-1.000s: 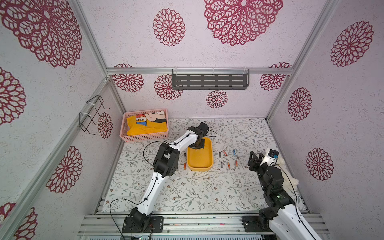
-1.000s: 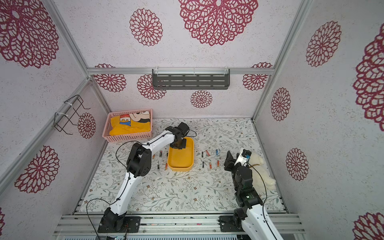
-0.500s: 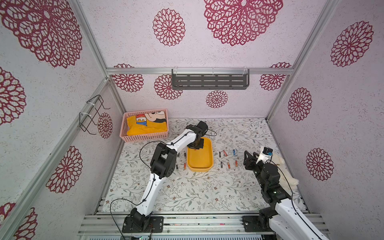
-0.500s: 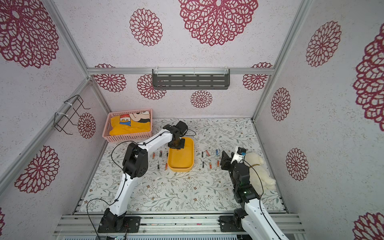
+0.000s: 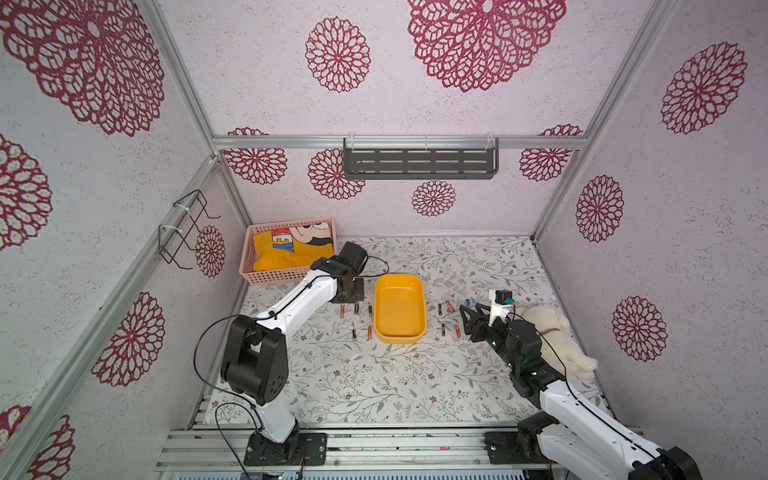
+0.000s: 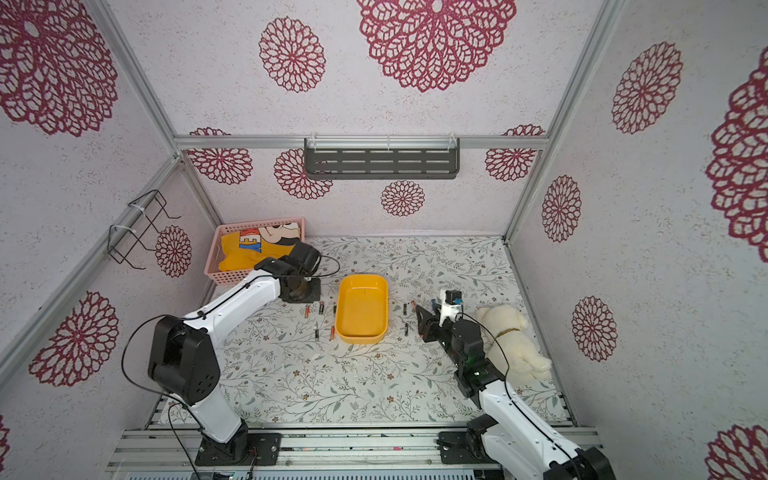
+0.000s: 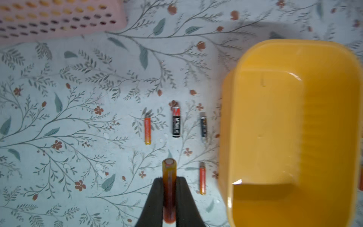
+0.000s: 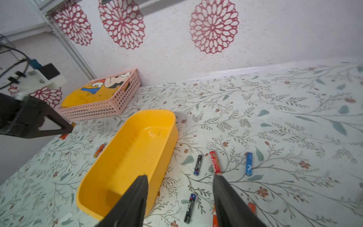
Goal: Take the batteries out of the storage box
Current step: Place the battery at the center of the board.
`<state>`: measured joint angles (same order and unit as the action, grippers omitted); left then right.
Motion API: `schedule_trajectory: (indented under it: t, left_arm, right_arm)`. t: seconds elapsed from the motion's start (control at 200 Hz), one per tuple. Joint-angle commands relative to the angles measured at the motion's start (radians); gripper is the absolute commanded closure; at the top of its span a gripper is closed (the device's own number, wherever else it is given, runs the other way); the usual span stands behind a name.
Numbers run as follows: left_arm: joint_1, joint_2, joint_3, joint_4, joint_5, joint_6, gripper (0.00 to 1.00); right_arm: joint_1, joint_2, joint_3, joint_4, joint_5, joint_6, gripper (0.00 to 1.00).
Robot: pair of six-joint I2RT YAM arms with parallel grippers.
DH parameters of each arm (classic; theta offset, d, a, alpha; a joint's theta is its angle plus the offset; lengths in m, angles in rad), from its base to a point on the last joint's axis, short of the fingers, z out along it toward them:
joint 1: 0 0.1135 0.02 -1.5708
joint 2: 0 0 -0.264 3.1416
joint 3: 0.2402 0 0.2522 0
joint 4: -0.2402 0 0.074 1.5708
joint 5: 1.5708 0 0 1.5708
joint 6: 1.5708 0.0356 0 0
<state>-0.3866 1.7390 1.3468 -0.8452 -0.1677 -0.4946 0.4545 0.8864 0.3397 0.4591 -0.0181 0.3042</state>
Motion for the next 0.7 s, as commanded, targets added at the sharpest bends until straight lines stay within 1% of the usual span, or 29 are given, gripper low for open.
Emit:
schedule_trajectory:
  t: [0.0, 0.215, 0.325, 0.535, 0.56, 0.59, 0.671, 0.696]
  left_arm:
    - [0.02, 0.003, -0.127, 0.113, 0.05, 0.02, 1.0]
    - [0.02, 0.102, -0.197, 0.187, 0.089, 0.002, 1.0]
    - [0.021, 0.128, -0.199, 0.202, 0.081, 0.004, 1.0]
    - [0.017, 0.178, -0.179, 0.172, 0.06, 0.01, 1.0]
    - [0.017, 0.179, -0.181, 0.17, 0.058, 0.01, 0.97]
    - [0.014, 0.179, -0.183, 0.17, 0.057, 0.01, 0.9]
    - [0.012, 0.176, -0.184, 0.16, 0.054, 0.007, 0.89]
    - [0.012, 0.173, -0.185, 0.159, 0.054, 0.006, 0.86]
  right_arm:
    - [0.044, 0.023, 0.047, 0.069, -0.004, -0.055, 0.41]
    - [0.064, 0.047, 0.055, 0.076, 0.029, -0.056, 0.4]
    - [0.065, 0.023, 0.055, 0.06, 0.053, -0.065, 0.4]
    - [0.066, -0.033, 0.038, 0.038, 0.109, -0.08, 0.39]
    - [0.065, -0.038, 0.036, 0.038, 0.114, -0.084, 0.39]
    - [0.066, -0.045, 0.034, 0.037, 0.12, -0.086, 0.39]
    - [0.065, -0.056, 0.025, 0.039, 0.149, -0.085, 0.38]
    - [0.064, -0.059, 0.024, 0.038, 0.158, -0.086, 0.38]
